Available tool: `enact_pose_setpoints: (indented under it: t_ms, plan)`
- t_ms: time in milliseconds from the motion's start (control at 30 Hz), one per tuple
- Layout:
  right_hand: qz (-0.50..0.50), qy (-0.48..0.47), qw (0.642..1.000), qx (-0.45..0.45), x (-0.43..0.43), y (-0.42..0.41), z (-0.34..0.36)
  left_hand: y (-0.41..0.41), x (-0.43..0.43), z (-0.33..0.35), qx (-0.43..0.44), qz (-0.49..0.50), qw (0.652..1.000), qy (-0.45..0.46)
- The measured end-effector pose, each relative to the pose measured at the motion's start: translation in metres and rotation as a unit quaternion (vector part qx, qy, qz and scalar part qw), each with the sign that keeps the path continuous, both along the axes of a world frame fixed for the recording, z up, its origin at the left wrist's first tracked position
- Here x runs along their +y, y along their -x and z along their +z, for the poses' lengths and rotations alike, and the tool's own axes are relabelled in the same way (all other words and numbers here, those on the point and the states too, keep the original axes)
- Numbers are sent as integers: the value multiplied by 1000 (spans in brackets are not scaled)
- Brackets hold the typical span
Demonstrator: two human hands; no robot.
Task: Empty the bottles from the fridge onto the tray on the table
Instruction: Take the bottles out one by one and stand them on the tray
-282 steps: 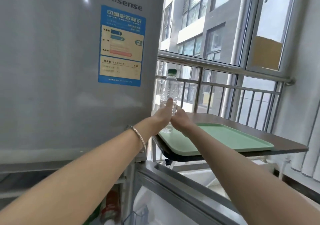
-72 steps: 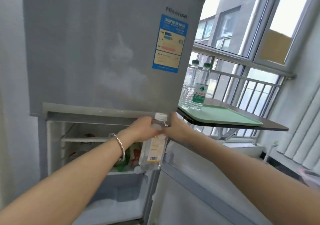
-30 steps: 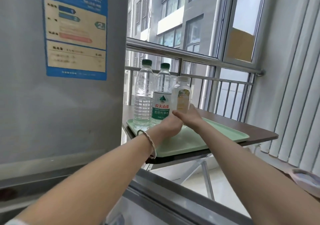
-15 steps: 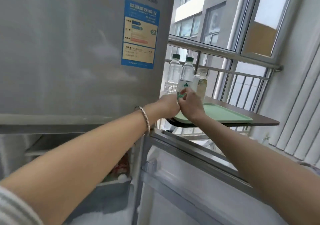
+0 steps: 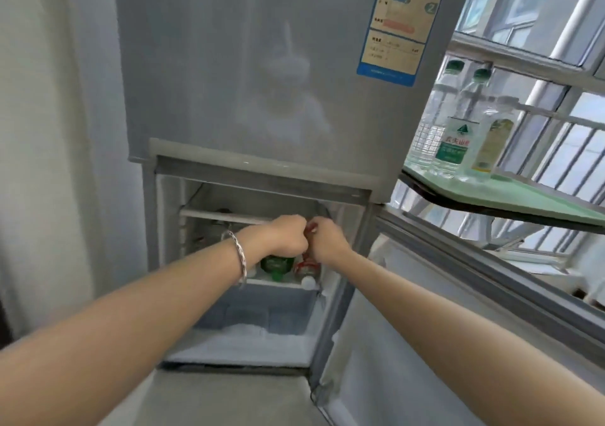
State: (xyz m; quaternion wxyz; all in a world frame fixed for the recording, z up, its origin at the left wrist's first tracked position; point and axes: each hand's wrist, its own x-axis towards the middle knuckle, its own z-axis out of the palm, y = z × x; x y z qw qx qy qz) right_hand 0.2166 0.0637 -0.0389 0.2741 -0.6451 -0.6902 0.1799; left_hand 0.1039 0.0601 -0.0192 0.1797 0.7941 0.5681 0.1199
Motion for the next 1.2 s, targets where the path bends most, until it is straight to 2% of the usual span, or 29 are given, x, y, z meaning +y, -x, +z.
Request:
enact_pose_setpoints:
  t_ms: [167,267,400,600,667,800,933,1100,1200]
  plan:
    - [47,81,995,-21,40,48,-78,47,37,-85,28,66,996,44]
    - [93,115,986,-75,68,73,-115,76,65,-126,39,140,988,48]
    - [155,117,967,-162,111,100,-151,104,101,-160,-20,272,960,66]
    - [182,89,948,-244,157,113,-177,118,150,-195,-90,351,931,53]
    - [177,81,949,-250,164,111,-183,117,157,-202,-165,366,914,53]
    - [161,91,958,-220,165,104,-192,108,163,-208,-332,412,848,35]
    - [150,91,965,-195,153,99,-195,103,157,-205,-355,470,808,0]
    - [142,74,971,-179,134,98,-183,99,128,-194,-377,499,778,-58]
    - [141,70,973,-168,119,100,-170,104,109,-189,-398,528,747,-63]
